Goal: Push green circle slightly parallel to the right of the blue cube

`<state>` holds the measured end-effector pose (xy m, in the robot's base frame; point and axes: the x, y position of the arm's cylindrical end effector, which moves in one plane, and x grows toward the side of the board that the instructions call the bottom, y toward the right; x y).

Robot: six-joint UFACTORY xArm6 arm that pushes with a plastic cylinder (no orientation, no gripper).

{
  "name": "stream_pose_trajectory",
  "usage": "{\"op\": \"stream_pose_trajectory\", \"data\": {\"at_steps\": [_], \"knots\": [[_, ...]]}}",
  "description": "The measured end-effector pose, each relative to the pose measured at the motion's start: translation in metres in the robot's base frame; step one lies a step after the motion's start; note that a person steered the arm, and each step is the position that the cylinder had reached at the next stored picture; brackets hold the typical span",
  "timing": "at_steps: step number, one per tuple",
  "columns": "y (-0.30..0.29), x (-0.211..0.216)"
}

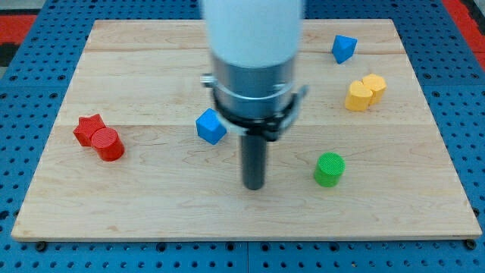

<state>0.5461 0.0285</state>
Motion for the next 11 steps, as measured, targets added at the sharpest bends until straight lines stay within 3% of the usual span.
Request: {"op": "stream_pose_trajectory", "data": {"at_steps": [1,3,9,11], "knots": [[0.023,0.029],[0.097,0.041],[0.059,-0.028],[0.11,-0.019]]}}
